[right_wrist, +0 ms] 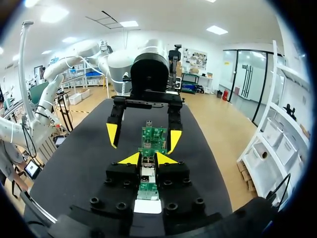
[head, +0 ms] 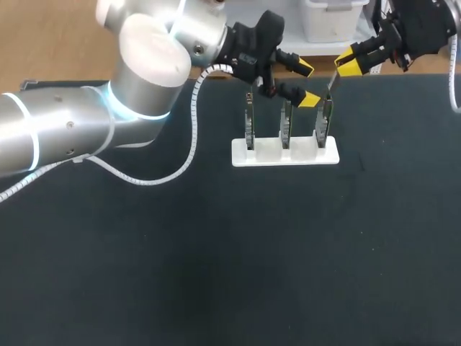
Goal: Pick up the optical module with the left hand, and insert it into the network port with the right hand.
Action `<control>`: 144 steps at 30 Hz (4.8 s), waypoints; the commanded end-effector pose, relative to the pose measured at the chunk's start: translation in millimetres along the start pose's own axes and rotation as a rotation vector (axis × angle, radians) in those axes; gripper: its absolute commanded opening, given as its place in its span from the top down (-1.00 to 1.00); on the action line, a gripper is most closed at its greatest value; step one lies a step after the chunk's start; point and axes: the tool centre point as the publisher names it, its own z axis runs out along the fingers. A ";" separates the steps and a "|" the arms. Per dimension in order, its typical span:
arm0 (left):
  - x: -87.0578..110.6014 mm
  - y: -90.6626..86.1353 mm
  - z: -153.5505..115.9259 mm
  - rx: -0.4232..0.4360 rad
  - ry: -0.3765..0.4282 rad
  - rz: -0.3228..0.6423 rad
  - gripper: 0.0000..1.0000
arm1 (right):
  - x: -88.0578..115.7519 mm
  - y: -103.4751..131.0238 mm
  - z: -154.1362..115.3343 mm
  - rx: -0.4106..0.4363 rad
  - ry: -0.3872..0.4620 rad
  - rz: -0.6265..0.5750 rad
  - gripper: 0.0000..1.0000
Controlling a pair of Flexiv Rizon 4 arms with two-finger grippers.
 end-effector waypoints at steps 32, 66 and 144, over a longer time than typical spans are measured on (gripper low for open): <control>-3.8 2.9 9.0 0.023 0.057 -0.012 -1.00 | -2.9 6.1 -3.2 -0.008 0.049 -0.020 1.00; -3.8 2.9 9.0 0.023 0.057 -0.012 -1.00 | -6.4 10.9 11.6 -0.010 0.240 -0.037 1.00; -3.8 2.9 9.0 0.023 0.057 -0.012 -1.00 | 9.3 6.0 12.0 0.008 0.226 -0.050 1.00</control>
